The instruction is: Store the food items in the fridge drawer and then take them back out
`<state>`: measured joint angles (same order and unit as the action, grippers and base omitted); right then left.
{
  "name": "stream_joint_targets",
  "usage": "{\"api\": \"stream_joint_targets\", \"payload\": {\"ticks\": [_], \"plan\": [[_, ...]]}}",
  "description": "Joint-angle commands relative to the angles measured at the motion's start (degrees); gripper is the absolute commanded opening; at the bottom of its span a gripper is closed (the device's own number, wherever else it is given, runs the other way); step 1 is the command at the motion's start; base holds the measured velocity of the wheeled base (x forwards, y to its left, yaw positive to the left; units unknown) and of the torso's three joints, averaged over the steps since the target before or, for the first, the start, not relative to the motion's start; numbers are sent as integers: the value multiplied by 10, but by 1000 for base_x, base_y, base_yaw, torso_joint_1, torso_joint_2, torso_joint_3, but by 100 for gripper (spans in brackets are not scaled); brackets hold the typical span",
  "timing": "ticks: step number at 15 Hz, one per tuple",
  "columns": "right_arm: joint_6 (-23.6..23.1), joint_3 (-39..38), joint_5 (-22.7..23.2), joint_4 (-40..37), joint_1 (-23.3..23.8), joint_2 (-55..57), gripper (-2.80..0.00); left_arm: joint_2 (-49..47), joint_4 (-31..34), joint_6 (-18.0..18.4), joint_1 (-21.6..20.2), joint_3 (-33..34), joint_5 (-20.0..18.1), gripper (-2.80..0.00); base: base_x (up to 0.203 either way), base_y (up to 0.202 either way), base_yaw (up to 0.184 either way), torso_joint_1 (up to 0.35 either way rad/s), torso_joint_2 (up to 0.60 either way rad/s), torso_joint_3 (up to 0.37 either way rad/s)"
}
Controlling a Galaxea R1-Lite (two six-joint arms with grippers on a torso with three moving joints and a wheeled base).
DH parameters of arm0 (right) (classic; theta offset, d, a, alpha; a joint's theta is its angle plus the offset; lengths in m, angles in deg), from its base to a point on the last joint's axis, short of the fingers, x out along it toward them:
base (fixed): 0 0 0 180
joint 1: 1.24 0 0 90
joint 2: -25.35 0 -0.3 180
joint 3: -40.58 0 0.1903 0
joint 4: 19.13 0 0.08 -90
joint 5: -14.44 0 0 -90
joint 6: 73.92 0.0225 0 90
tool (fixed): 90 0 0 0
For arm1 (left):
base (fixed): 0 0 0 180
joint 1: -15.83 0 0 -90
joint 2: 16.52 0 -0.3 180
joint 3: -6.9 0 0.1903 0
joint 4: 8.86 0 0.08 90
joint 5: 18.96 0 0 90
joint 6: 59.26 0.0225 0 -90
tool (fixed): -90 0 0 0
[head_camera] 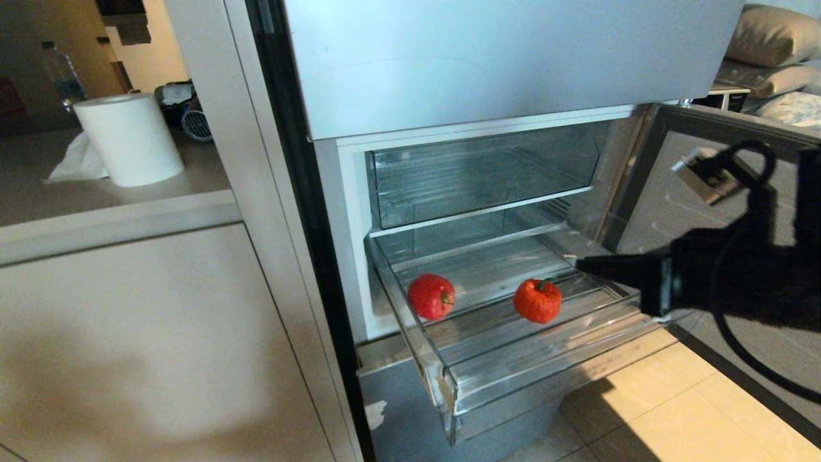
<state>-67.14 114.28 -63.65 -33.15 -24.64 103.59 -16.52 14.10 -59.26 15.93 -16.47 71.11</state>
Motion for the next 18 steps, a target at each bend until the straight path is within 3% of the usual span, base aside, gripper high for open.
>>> {"api": "stream_joint_targets", "payload": {"ticks": [1, 4, 11, 14, 16, 18], "plan": [[0, -95, -3, -56, -9, -147, -280, -1, 0, 0, 0, 1, 0, -280, 0, 0, 0, 0, 0, 0], [0, -128, -16, -133, -14, -147, -280, -1, 0, 0, 0, 1, 0, -280, 0, 0, 0, 0, 0, 0], [-3, -88, -43, -120, -11, 78, -280, -1, 0, 0, 0, 1, 0, -280, 0, 0, 0, 0, 0, 0], [2, -31, -59, -35, -9, 203, -280, -1, 0, 0, 0, 1, 0, -280, 0, 0, 0, 0, 0, 0], [17, 0, -66, 99, -10, 264, -280, -1, 0, 0, 0, 1, 0, -280, 0, 0, 0, 0, 0, 0], [61, 25, -86, 249, -17, 308, -280, -1, 0, 0, 0, 1, 0, -280, 0, 0, 0, 0, 0, 0]]}}
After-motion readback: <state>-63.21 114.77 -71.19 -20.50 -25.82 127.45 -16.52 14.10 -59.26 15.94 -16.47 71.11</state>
